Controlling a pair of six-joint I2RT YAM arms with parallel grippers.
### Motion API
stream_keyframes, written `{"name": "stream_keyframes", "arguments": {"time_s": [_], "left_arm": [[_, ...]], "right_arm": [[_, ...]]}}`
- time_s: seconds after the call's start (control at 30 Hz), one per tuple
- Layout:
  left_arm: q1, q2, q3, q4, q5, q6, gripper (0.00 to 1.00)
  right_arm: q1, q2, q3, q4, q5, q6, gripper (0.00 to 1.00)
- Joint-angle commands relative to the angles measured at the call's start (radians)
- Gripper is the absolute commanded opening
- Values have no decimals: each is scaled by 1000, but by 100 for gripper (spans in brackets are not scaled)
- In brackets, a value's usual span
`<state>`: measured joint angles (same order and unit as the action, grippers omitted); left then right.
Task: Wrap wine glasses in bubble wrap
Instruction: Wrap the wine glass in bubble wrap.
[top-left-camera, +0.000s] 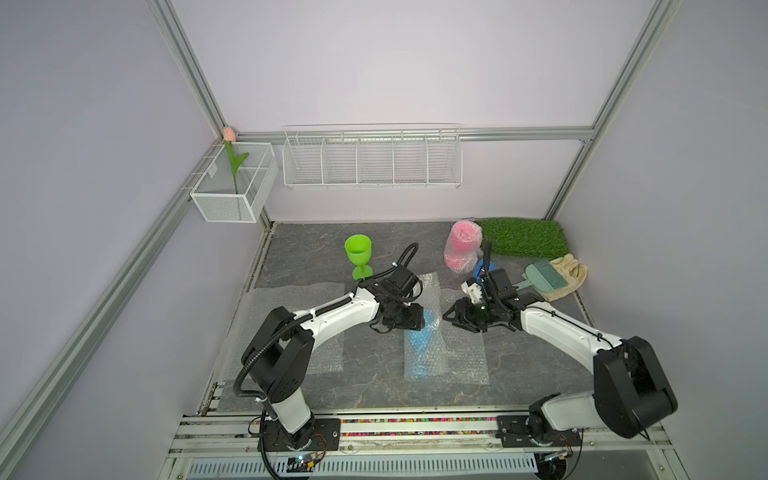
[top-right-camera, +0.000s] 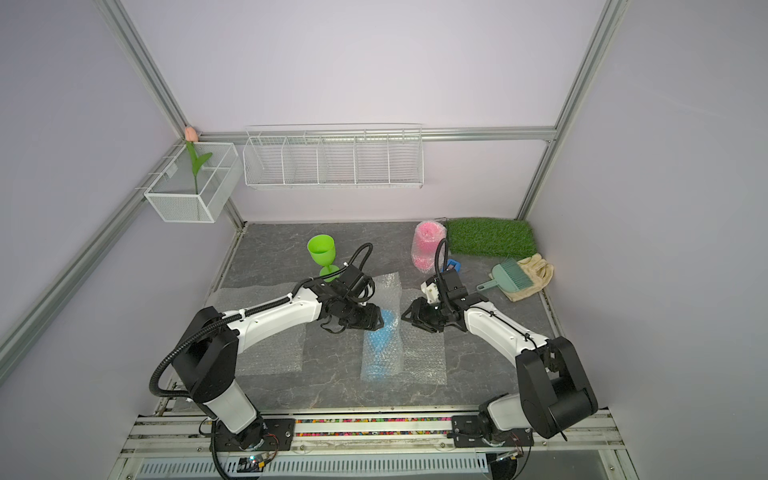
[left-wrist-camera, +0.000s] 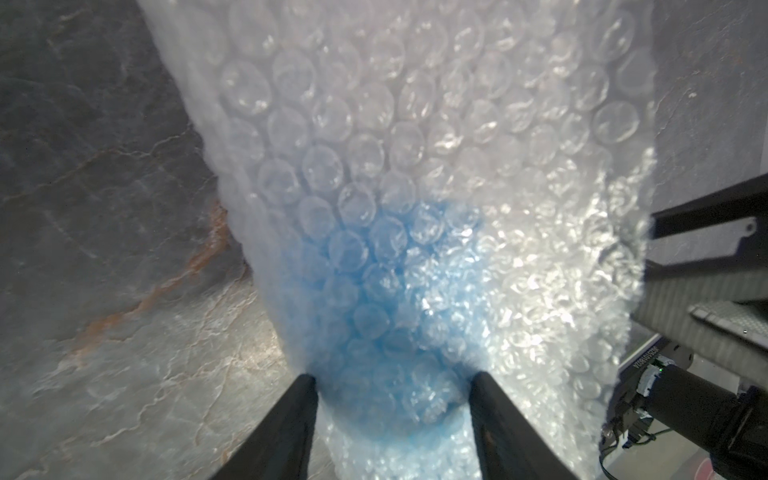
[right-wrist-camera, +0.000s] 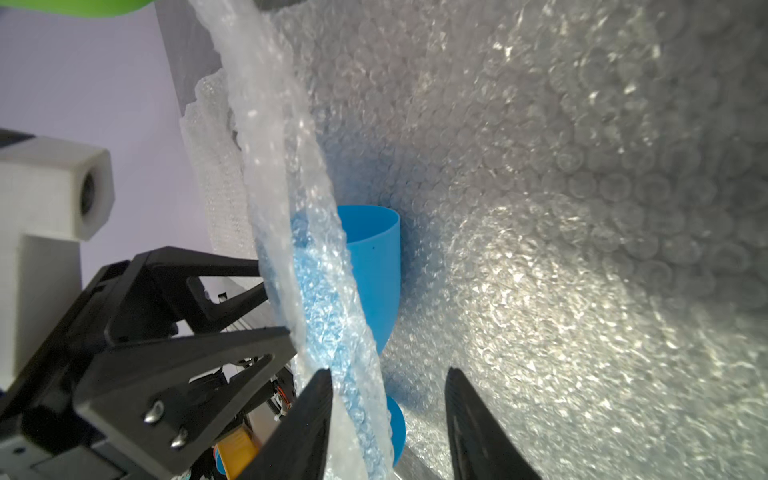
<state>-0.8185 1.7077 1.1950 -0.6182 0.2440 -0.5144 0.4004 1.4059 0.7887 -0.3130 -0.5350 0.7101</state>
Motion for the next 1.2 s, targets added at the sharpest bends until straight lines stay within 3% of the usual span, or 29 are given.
{"name": "stream_keyframes", "arguments": {"time_s": [0.0, 0.13, 0.3, 0.37, 0.43, 0.5, 0.67, 0.77, 1.03, 1.17], "left_arm": [[-4, 16, 0, -14, -8, -6, 60], [-4, 17, 0, -8, 2, -8, 60], [-4, 20, 0, -9, 1, -8, 60], [-4, 23, 2, -12, 1, -8, 60], [-4, 25, 2, -15, 1, -8, 60], [-4, 23, 0, -14, 2, -8, 60], [-4, 24, 5, -15, 4, -10, 60], [-4, 25, 5, -16, 4, -10, 60], [-4, -7, 12, -23, -19, -14, 61], [-4, -59, 18, -41, -63, -25, 64]], "right_arm": [[10, -15, -22, 109, -92, 19, 51], [43, 35, -4, 134, -155, 12, 51], [58, 63, 10, 78, -113, -10, 45], [54, 41, 23, -1, -20, -23, 45], [52, -9, 45, -127, 140, -41, 52], [51, -49, 58, -169, 183, -58, 53], [68, -64, 37, -46, 7, -29, 61], [90, -29, 39, -12, -34, -29, 61], [102, 45, 50, -58, 28, -52, 16], [95, 54, 45, -71, 55, -60, 7]]}}
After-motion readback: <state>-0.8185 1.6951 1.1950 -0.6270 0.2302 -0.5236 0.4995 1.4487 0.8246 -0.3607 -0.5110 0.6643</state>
